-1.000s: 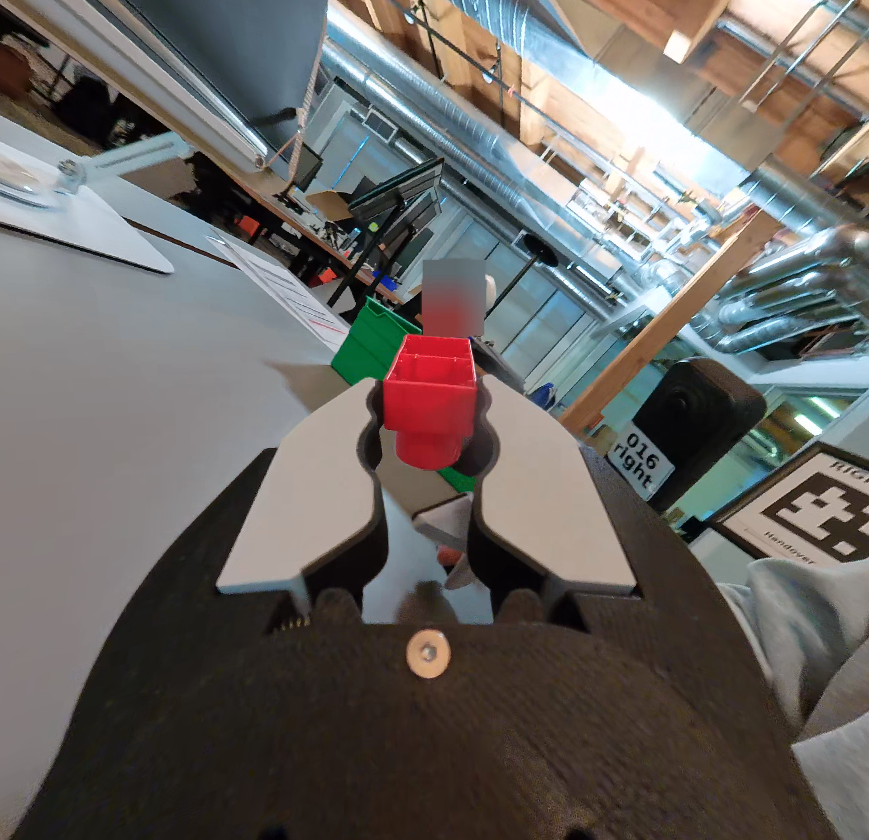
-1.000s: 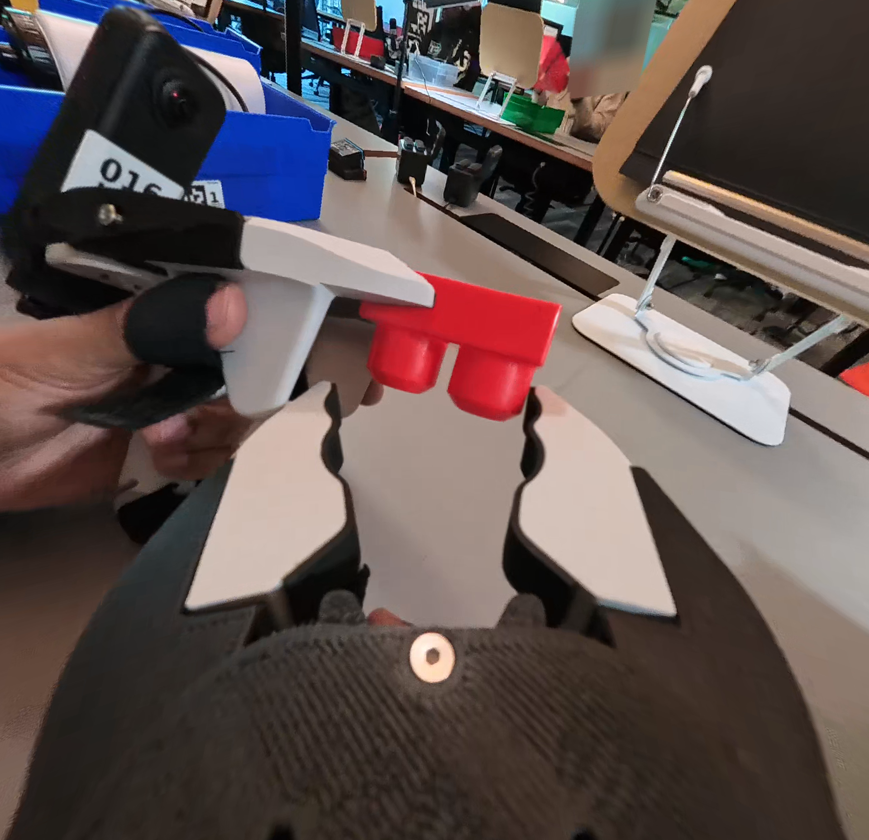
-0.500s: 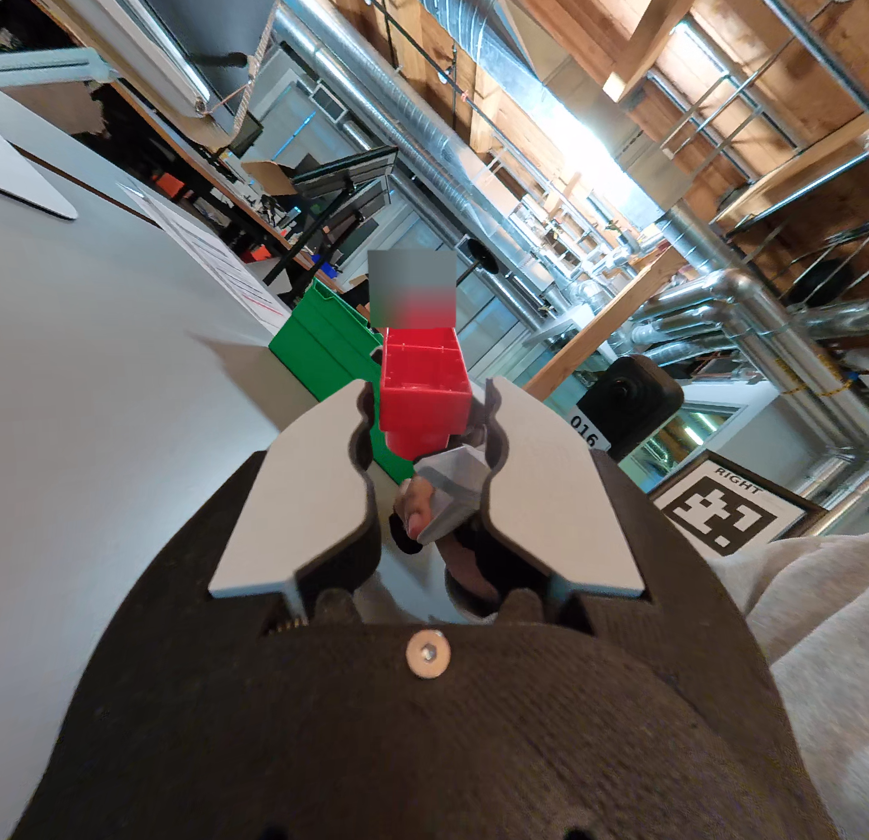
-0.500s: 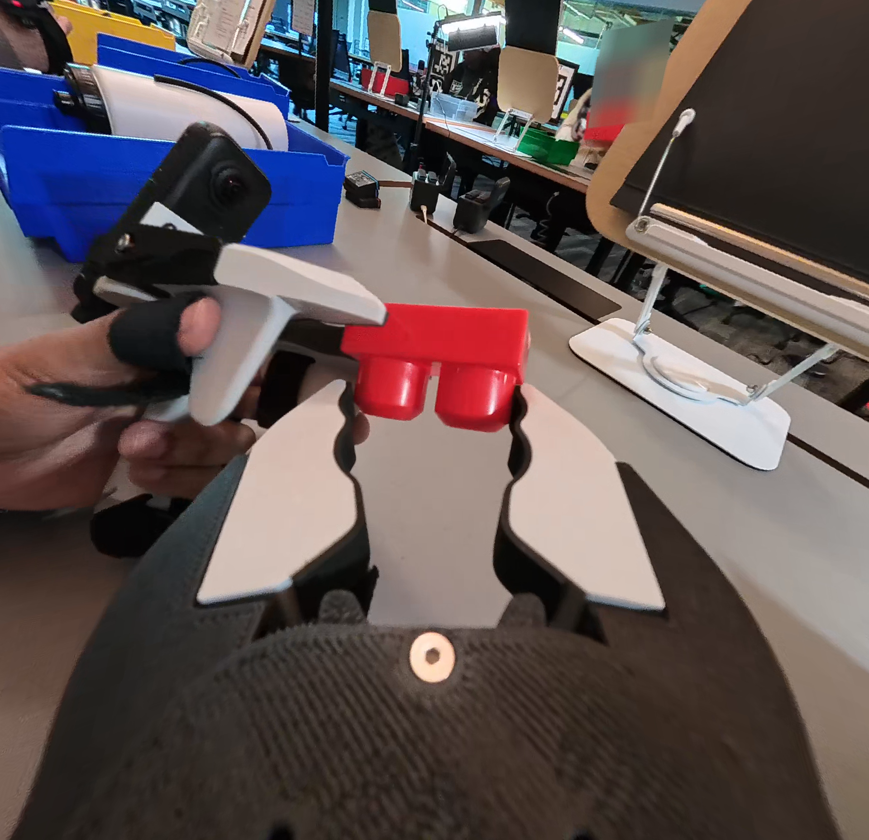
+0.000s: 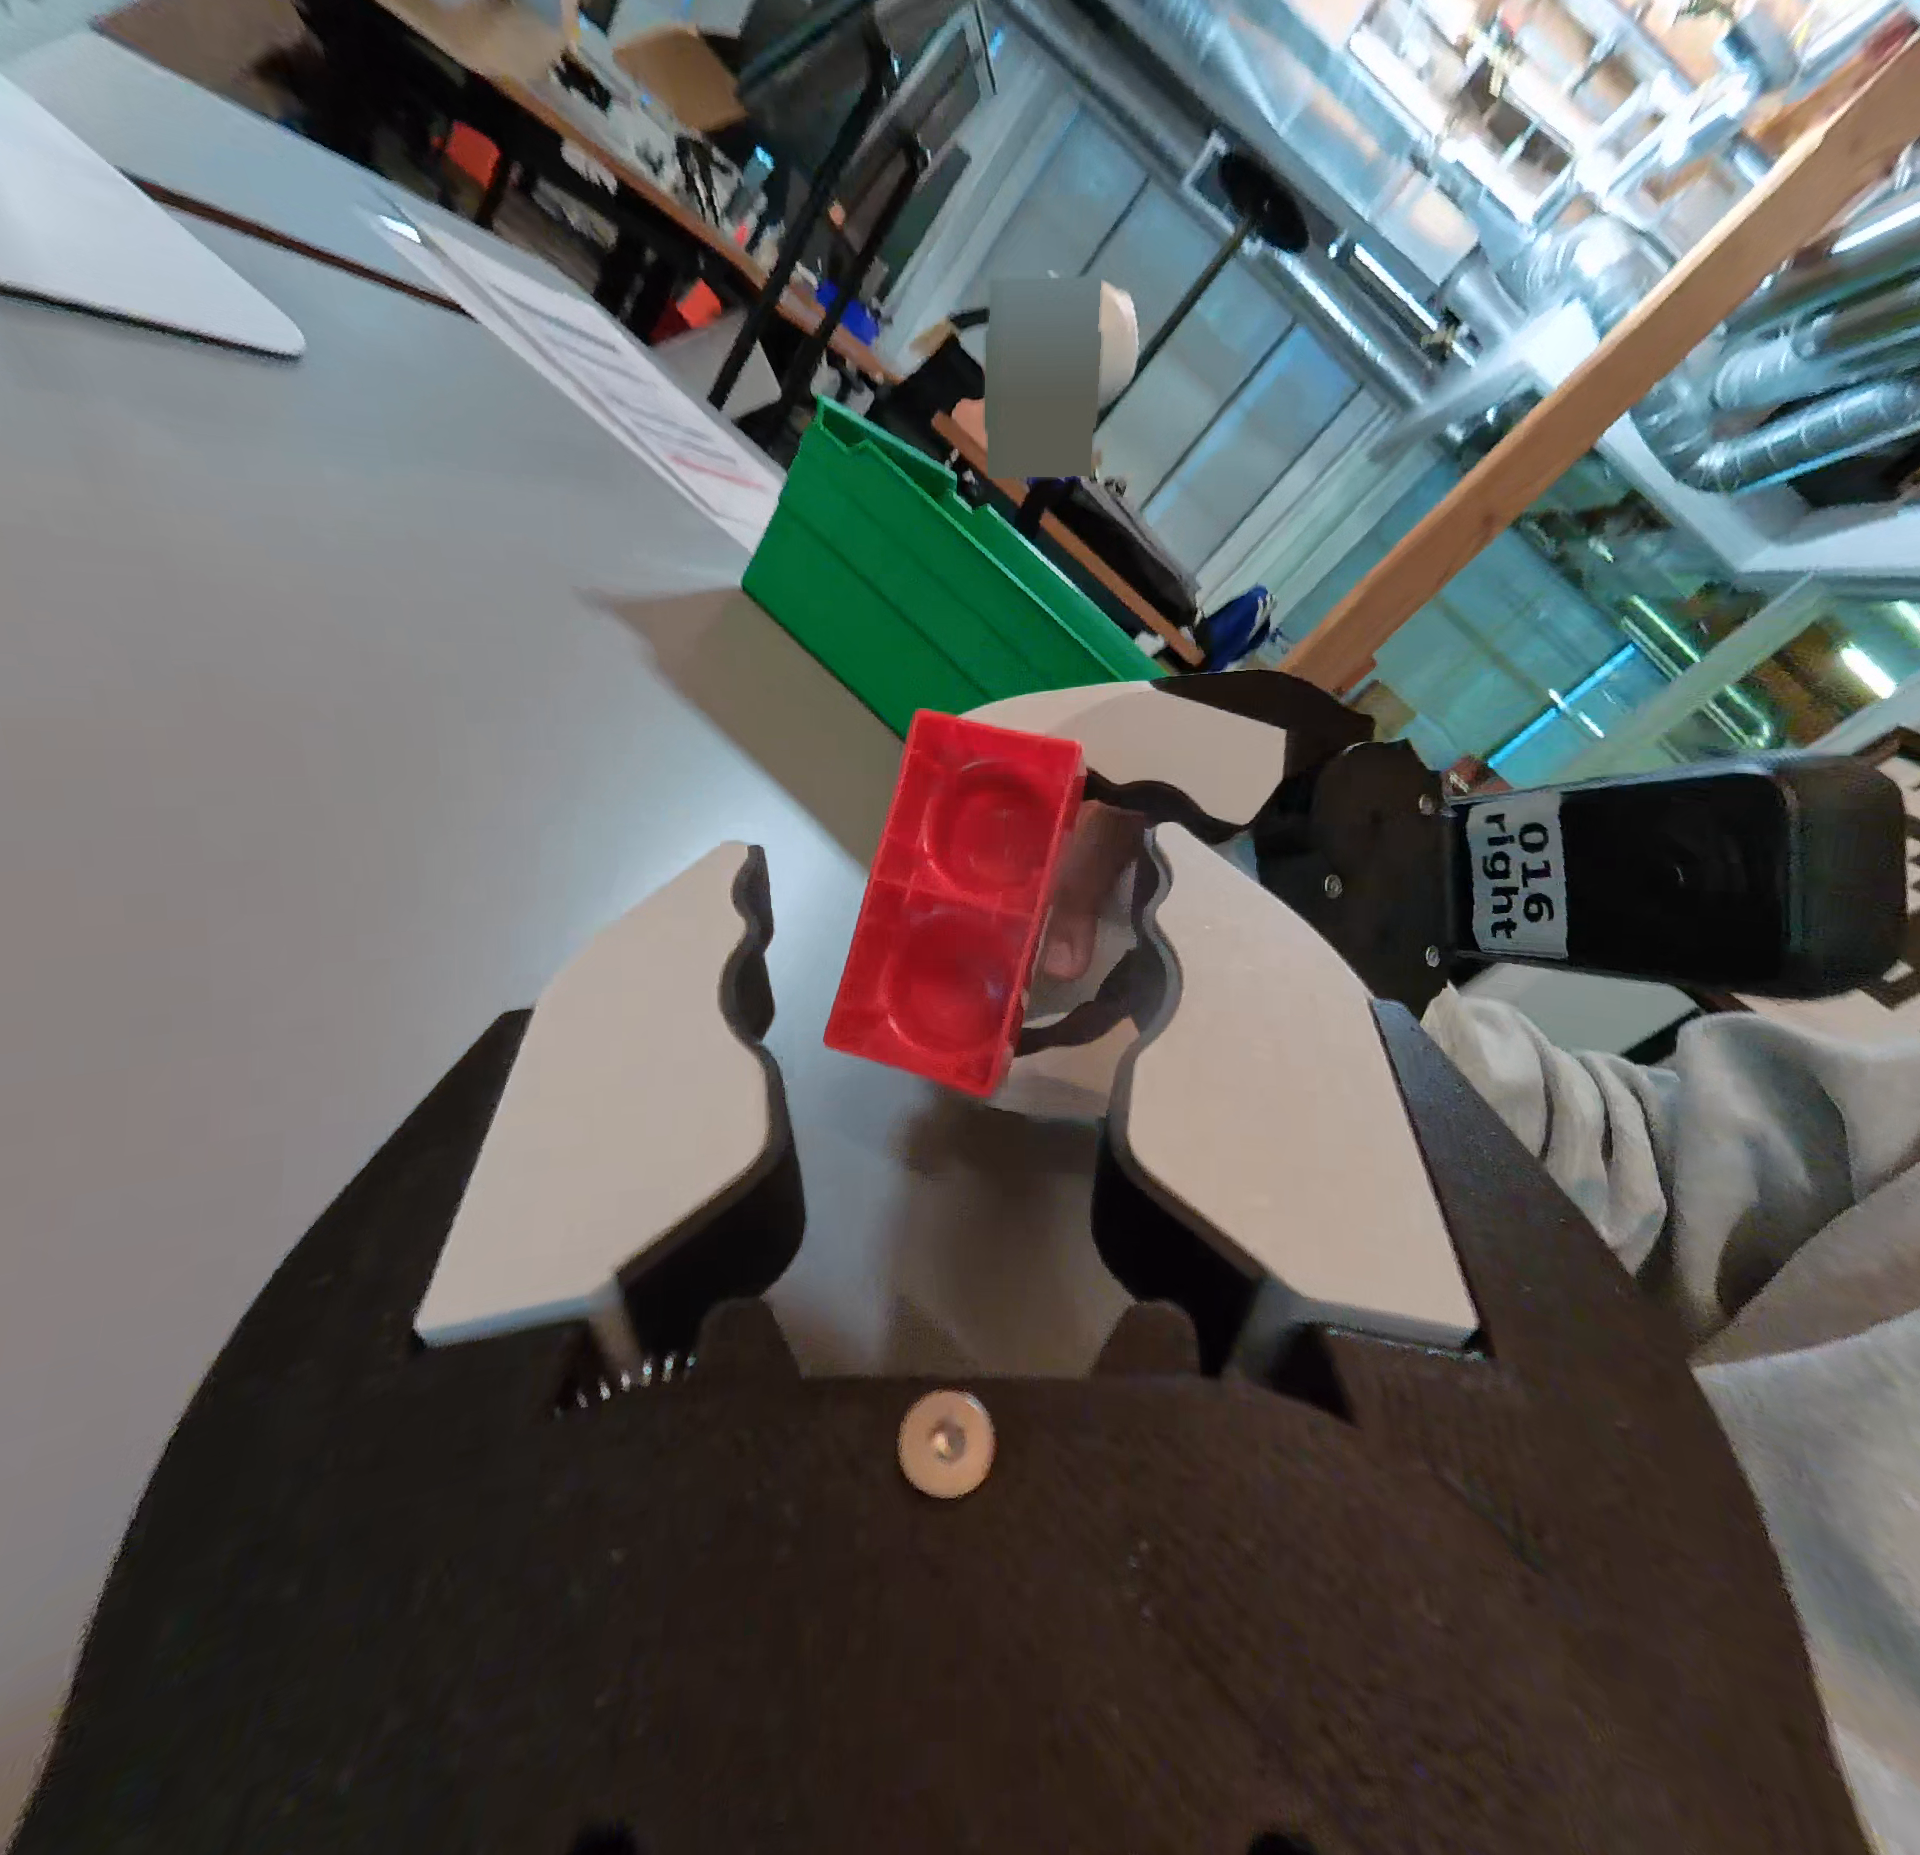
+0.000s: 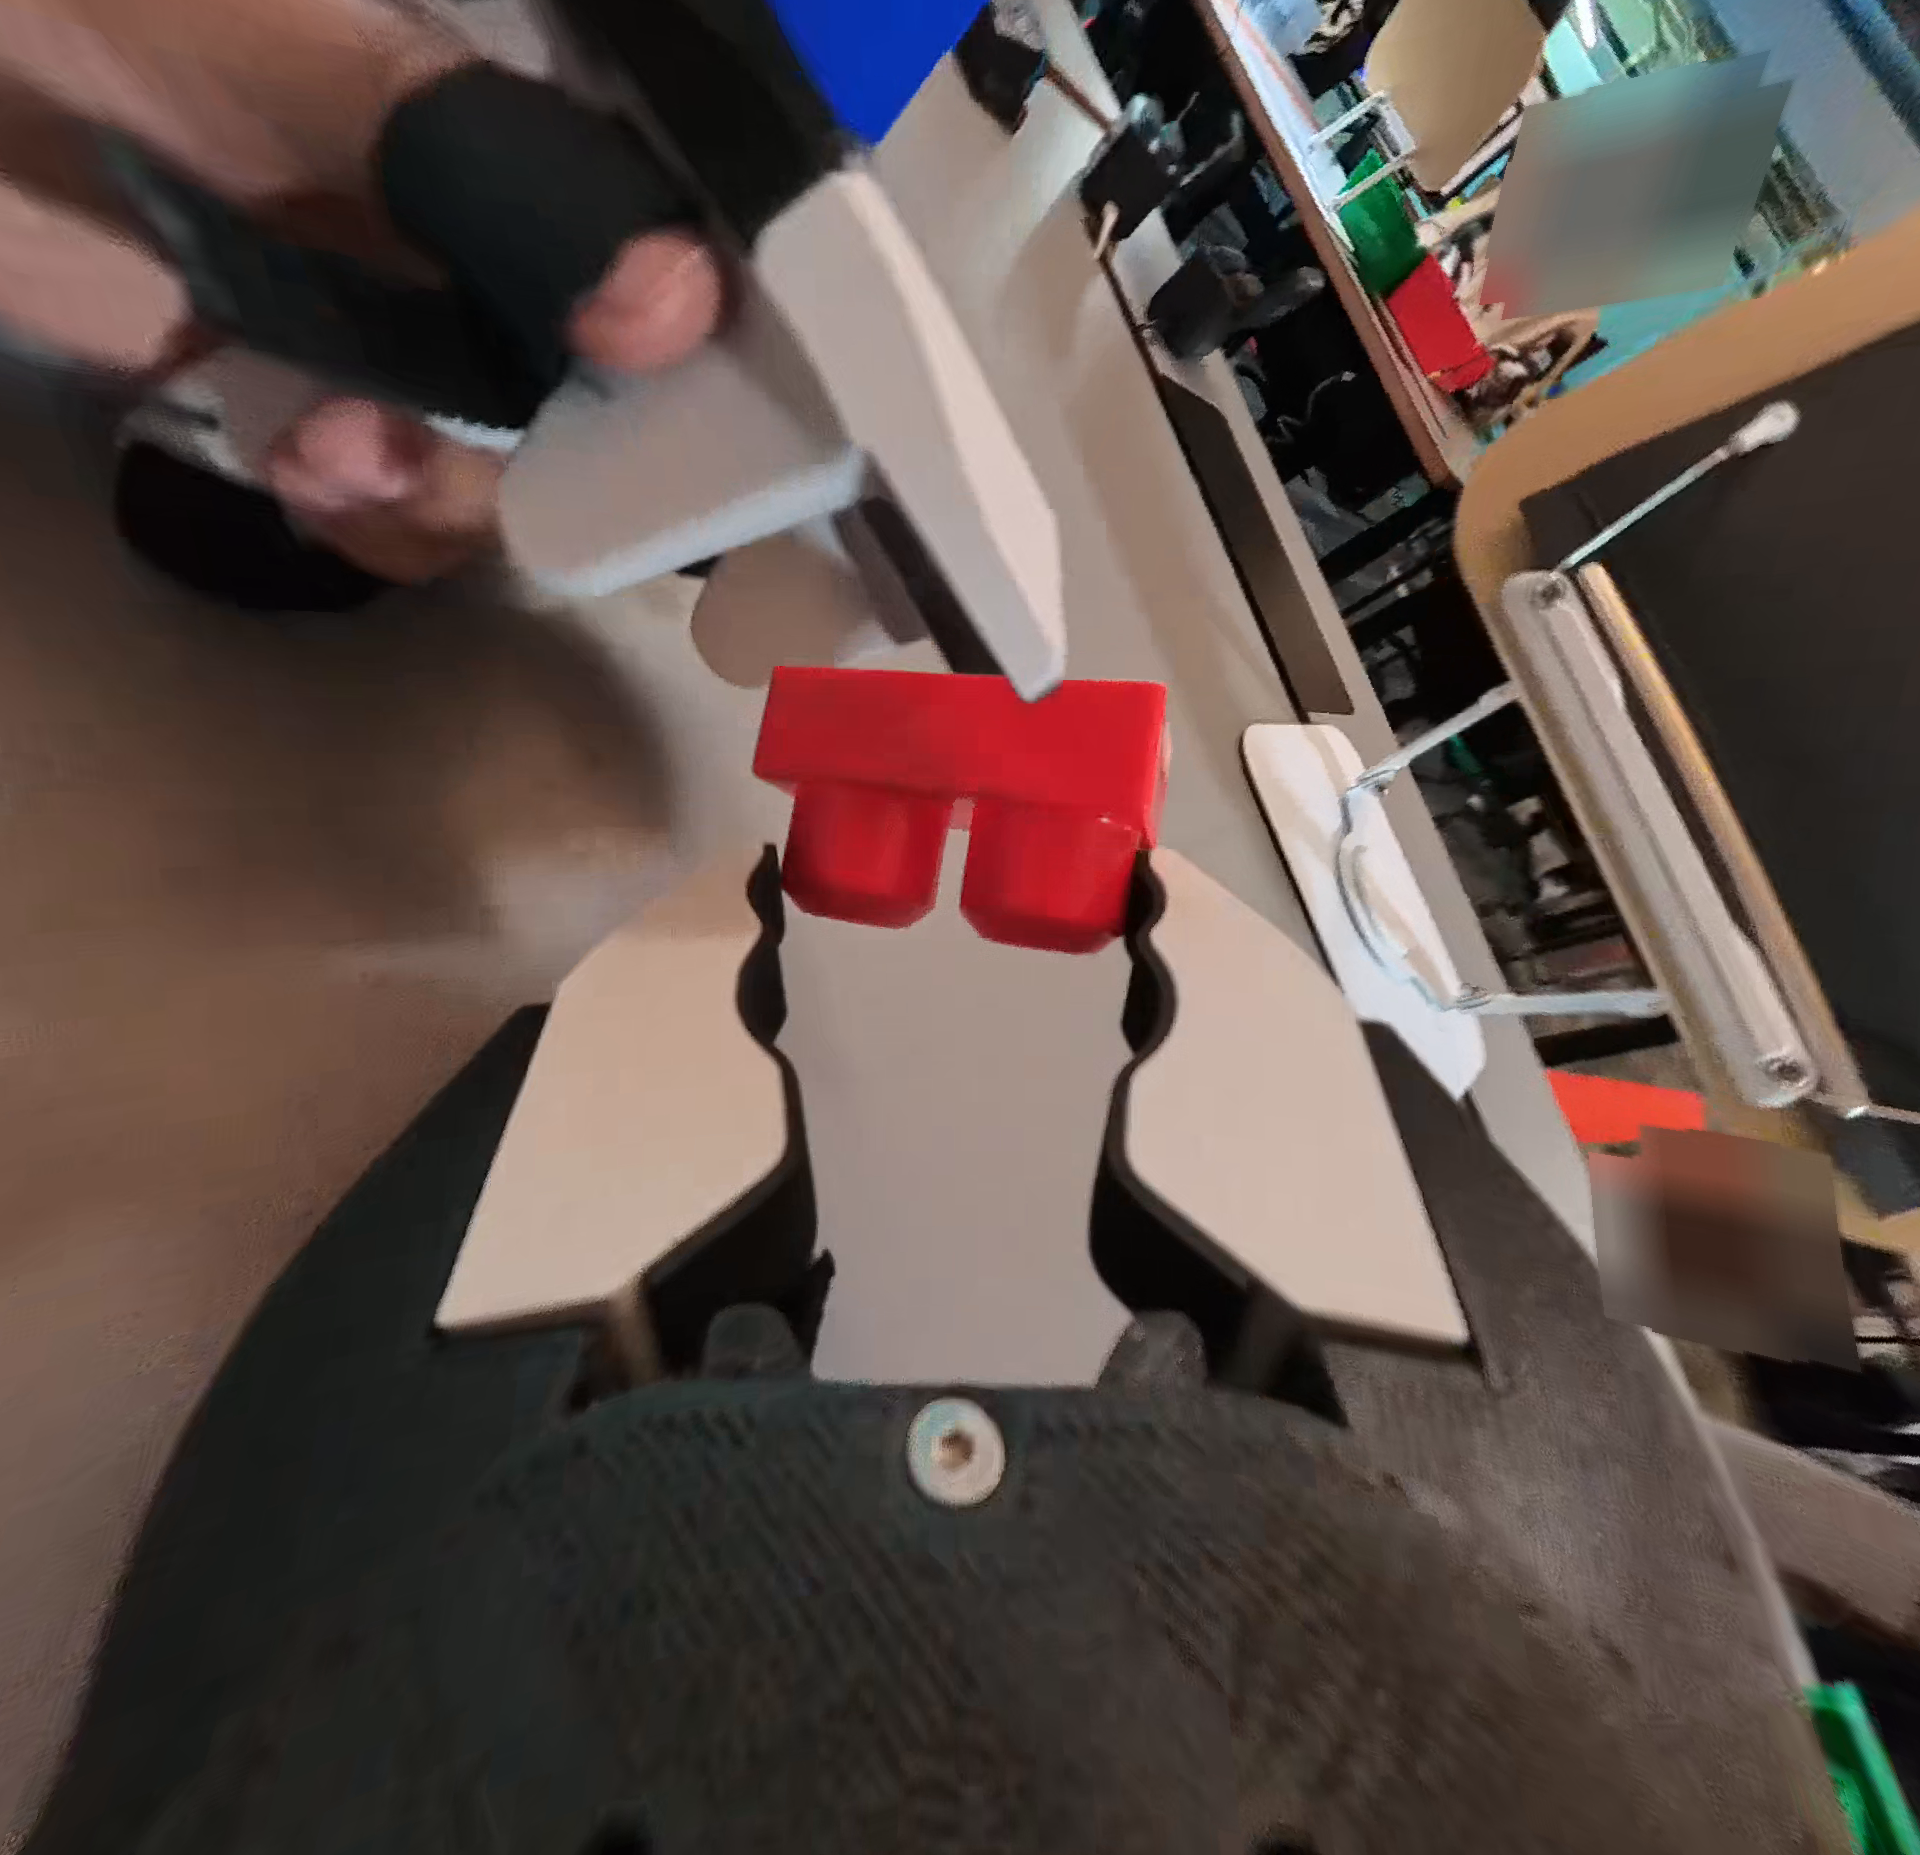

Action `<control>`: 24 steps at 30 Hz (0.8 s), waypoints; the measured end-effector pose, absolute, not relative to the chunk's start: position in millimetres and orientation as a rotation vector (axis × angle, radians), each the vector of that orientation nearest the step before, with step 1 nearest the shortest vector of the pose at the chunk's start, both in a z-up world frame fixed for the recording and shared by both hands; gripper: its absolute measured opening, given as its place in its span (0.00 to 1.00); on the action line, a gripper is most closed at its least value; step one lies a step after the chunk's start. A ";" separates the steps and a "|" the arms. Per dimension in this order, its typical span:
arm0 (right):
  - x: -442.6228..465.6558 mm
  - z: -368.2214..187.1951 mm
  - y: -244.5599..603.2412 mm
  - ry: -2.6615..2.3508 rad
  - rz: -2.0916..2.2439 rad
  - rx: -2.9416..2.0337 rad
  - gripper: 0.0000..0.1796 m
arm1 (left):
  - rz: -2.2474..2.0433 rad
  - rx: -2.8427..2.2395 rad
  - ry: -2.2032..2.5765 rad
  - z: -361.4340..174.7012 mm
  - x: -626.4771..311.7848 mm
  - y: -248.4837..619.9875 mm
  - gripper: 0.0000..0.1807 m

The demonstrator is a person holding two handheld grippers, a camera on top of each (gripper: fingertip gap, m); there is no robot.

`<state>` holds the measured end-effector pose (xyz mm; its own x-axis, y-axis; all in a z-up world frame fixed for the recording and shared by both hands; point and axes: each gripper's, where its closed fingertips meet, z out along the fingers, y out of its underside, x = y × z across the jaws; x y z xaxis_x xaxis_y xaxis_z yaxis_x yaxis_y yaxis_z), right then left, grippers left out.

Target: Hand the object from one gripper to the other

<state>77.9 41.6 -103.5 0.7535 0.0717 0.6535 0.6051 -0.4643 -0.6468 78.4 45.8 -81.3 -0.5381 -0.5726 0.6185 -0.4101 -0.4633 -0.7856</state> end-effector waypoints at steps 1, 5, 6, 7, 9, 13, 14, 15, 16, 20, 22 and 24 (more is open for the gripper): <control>75.3 -106.5 42.2 -0.551 -0.714 -1.984 0.36 | -2.153 -1.455 1.590 -83.9 77.8 44.0 0.37; 65.8 -110.5 45.0 -0.603 -0.716 -1.986 0.36 | -2.164 -1.479 1.709 -92.5 73.6 34.2 0.35; 65.1 -109.9 45.1 -0.599 -0.706 -1.983 0.36 | -2.164 -1.478 1.732 -93.5 72.5 32.2 0.34; 65.3 -108.9 44.8 -0.591 -0.697 -1.982 0.36 | -2.166 -1.474 1.746 -93.8 71.7 30.9 0.33; 67.1 -106.4 43.7 -0.563 -0.670 -1.977 0.36 | -2.173 -1.473 1.757 -94.1 70.8 29.8 0.32; 68.4 -100.8 41.6 -0.505 -0.582 -1.962 0.36 | -2.213 -1.486 1.754 -93.9 69.9 30.3 0.32; 67.6 -100.1 41.3 -0.501 -0.560 -1.958 0.36 | -2.222 -1.484 1.759 -93.8 69.4 30.1 0.30; 66.9 -100.0 40.9 -0.498 -0.545 -1.958 0.36 | -2.226 -1.480 1.769 -93.9 68.5 29.3 0.28; 66.7 -100.4 40.6 -0.497 -0.537 -1.960 0.36 | -2.231 -1.469 1.784 -93.6 67.2 28.1 0.26; 66.7 -101.5 41.1 -0.495 -0.533 -1.952 0.36 | -2.214 -1.443 1.814 -93.5 65.6 26.9 0.22; 67.1 -97.1 42.4 -0.493 -0.546 -1.911 0.38 | -2.243 -1.455 1.778 -91.2 66.6 29.5 0.22; 68.2 -89.6 43.5 -0.502 -0.583 -1.846 0.41 | -2.326 -1.481 1.719 -86.9 66.9 32.4 0.22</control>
<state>68.2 43.5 -89.6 0.7904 0.0629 0.6094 0.5933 -0.3264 -0.7358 66.9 32.4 -86.9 -0.5797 -0.4039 0.7077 -0.5580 -0.4361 -0.7060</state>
